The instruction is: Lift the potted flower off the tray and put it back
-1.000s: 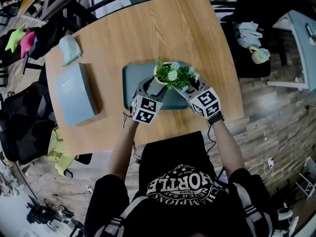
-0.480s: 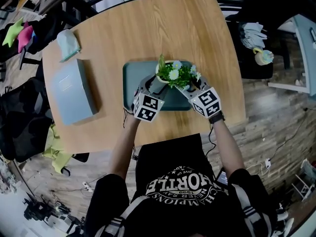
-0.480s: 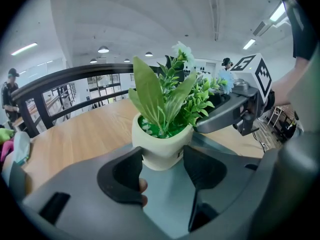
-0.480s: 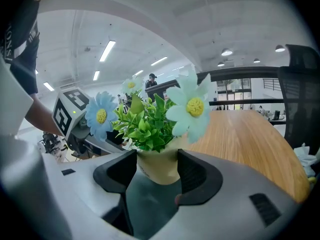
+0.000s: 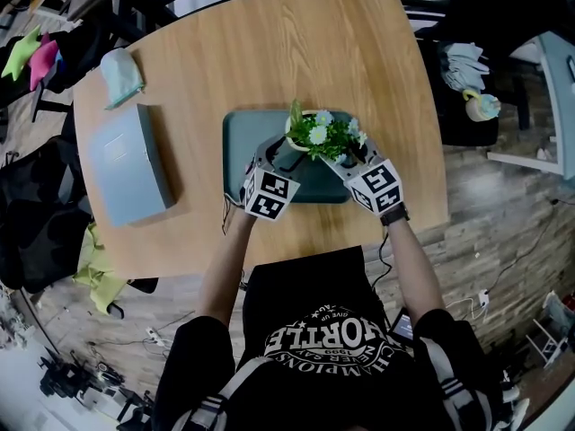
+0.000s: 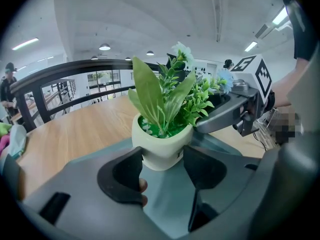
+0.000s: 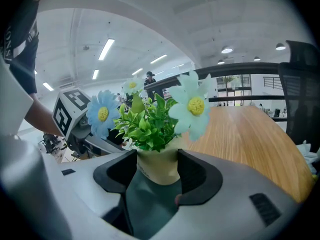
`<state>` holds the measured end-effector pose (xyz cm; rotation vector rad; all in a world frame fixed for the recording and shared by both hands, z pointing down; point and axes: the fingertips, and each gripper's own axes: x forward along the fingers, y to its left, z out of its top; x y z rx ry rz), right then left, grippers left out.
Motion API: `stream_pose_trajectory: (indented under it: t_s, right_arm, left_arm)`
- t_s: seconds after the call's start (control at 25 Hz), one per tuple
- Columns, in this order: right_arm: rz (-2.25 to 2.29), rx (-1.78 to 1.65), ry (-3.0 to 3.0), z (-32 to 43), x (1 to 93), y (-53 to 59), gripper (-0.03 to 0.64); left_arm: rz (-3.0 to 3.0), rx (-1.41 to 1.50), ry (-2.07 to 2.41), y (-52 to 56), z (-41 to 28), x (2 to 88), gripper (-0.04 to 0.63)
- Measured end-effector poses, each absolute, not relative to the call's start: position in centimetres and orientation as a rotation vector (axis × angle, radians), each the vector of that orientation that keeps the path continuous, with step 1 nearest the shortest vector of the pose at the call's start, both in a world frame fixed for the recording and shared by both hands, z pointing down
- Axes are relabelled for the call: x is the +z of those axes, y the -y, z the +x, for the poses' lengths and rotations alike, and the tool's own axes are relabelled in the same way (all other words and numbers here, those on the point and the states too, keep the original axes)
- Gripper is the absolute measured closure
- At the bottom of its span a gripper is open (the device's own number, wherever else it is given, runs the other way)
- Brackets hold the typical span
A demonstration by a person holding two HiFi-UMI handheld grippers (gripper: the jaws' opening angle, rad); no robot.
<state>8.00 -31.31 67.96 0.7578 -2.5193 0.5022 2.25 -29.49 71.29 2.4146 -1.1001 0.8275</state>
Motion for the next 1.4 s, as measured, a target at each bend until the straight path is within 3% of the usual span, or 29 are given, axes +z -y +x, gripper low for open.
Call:
stream_pose_trajectory:
  t_s: [0.72,1.0,1.4]
  right_arm:
    - [0.758,0.607,2.457,8.4,69.0,30.6,0.357]
    - [0.886,0.653,2.446,10.8,66.5,30.0,0.357]
    - [1.072,0.457,2.499,12.3,58.1,30.1,0.364]
  left_arm:
    - [2.371,0.846,1.119,29.3,1.9,71.1,0.310]
    - [2.384,0.792,1.177,28.3,0.2,67.9,0.308]
    - [2.499,0.620,1.285,28.5,-1.2,58.9,0.319]
